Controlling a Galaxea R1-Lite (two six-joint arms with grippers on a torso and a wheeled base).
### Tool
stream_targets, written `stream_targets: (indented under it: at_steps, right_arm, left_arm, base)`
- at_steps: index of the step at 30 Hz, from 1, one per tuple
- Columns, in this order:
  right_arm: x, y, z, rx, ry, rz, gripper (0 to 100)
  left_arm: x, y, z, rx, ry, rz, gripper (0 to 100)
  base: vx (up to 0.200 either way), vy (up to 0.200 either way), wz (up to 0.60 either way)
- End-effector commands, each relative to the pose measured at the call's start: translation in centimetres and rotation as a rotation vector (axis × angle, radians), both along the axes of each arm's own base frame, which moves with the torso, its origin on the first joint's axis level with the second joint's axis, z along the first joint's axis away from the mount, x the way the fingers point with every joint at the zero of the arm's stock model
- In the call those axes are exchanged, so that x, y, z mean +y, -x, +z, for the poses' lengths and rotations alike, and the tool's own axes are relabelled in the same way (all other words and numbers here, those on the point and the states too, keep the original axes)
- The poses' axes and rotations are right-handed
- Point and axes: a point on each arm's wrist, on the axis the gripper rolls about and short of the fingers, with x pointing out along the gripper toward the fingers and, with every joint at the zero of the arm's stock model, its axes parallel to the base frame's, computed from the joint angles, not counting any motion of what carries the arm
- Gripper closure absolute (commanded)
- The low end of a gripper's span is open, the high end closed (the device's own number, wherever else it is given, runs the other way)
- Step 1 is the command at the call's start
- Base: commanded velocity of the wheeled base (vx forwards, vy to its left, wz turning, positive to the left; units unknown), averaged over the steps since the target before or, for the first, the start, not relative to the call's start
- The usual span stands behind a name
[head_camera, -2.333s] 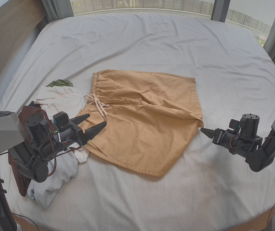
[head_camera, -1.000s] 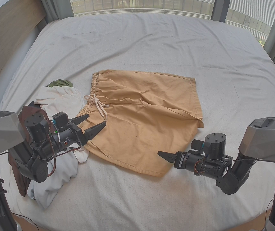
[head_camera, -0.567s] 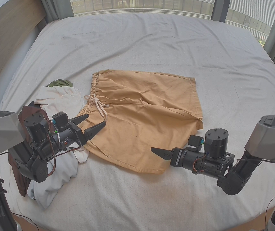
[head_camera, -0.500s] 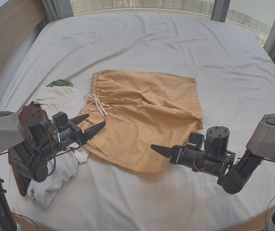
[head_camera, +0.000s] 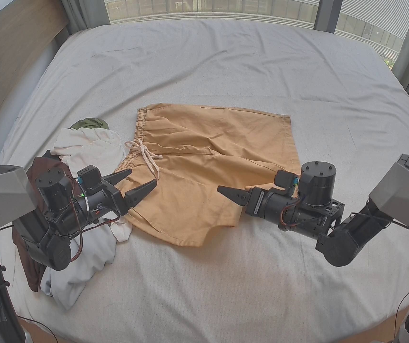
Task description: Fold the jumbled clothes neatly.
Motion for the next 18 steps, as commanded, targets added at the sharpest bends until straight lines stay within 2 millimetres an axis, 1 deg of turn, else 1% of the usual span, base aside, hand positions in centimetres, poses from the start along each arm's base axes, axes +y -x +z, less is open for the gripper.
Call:
stream_targets:
  at_steps: [1, 2, 3, 9, 12, 15, 17, 18]
  right_arm:
    - [0.5, -2.0, -0.5, -0.009, -0.003, -0.016, 0]
    - [0.8, -2.9, -1.1, -0.010, -0.004, -0.022, 0]
    - [0.8, -3.3, -1.3, -0.012, -0.005, -0.025, 0]
    - [1.6, -4.8, -2.6, -0.014, -0.005, -0.026, 0]
    - [1.9, -4.9, -3.2, -0.013, -0.002, -0.023, 0]
    - [1.9, -4.7, -3.3, -0.009, -0.001, -0.025, 0]
    - [1.7, -4.1, -2.7, -0.011, -0.001, -0.022, 0]
    - [1.5, -3.6, -1.9, -0.020, -0.007, -0.020, 0]
  left_arm:
    - [0.0, 0.0, 0.1, -0.002, 0.000, 0.000, 0]
    - [0.1, 0.0, 0.0, 0.000, 0.000, 0.002, 0]
    - [0.1, 0.0, 0.0, 0.000, 0.000, 0.002, 0]
    - [0.0, 0.0, -0.1, 0.001, 0.000, 0.002, 0]
    - [0.0, 0.0, 0.0, 0.000, 0.000, 0.002, 0]
    - [0.1, -0.1, 0.0, 0.001, 0.001, 0.003, 0]
    - [0.1, -0.1, 0.0, 0.001, 0.001, 0.003, 0]
    - [0.1, -0.1, 0.0, 0.001, 0.001, 0.003, 0]
  base:
    - [0.000, 0.000, 0.00]
    - [0.000, 0.000, 0.00]
    - [0.000, 0.000, 0.00]
    - [0.000, 0.000, 0.00]
    - [0.000, 0.000, 0.00]
    - [0.000, 0.000, 0.00]
    - [0.000, 0.000, 0.00]
    - [0.000, 0.000, 0.00]
